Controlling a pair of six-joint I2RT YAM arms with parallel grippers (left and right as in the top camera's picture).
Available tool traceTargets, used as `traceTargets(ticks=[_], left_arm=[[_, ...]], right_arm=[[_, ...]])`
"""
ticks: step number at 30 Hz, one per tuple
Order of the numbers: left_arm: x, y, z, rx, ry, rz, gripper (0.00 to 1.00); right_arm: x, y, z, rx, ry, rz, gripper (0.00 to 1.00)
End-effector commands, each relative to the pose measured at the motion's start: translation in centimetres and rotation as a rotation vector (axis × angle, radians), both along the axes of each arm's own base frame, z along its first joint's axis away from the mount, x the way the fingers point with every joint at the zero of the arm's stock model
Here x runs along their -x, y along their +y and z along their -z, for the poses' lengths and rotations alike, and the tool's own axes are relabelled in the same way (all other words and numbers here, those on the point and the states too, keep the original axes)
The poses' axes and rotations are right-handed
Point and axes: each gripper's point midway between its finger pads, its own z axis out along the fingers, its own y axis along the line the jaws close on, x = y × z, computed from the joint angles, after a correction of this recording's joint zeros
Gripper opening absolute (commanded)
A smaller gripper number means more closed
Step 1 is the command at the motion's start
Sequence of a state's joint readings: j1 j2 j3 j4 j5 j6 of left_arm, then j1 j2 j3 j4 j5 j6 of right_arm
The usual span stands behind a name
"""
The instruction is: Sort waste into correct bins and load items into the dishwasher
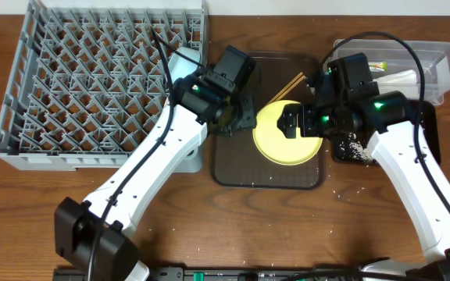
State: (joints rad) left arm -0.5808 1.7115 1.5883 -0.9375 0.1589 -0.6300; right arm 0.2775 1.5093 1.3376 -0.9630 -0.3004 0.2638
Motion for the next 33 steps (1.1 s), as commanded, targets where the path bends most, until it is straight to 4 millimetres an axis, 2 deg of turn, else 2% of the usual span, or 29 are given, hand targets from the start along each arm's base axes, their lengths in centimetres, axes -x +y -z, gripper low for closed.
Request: traceTargets(ticks=[1,6,10,12,19,25,31,33], left_arm=[[0.6,-0.3,2.2,-0.002,0.051,-0.033,0.43],[1.2,-1.5,4.3,-0.001,0.050,-0.012,0.43],[0.7,-0.1,6.6,-0.096,0.035,-0.142,0.41],[0.6,0.0,7.6,-0.127,0.036,-0.194,0.41],[0.0,-2.8,12.0,-0.130,0.054,-0.219,0.44],[0.1,-2.9,15.9,-0.167,0.116,-0.270,0.47],[0.4,-3.8,18.1,-0.171,0.135,-0.273,0.47],[0.7,-4.3,19.1,-0.179,0.140,-0.258,0.52]], right_arm=[[-1.1,-2.3,-1.9,-0.051,-0.017,0.113,0.99],[-1.7,-8.3,-4.3,-0.057,-0.051,0.291,0.99],[-1.5,-13.3,-5.5,-0.057,-0.083,0.440,0.99],[-1.5,-14.5,-5.5,-0.056,-0.085,0.473,0.99],[-1.5,-15.0,-5.4,-0.055,-0.084,0.488,0.99],[-1.5,-15.0,-5.4,-0.055,-0.084,0.488,0.99],[-1.5,-15.0,-5.4,-0.055,-0.084,0.488,0.99],[-1.5,-15.0,-5.4,-0.055,-0.084,0.488,0.99]])
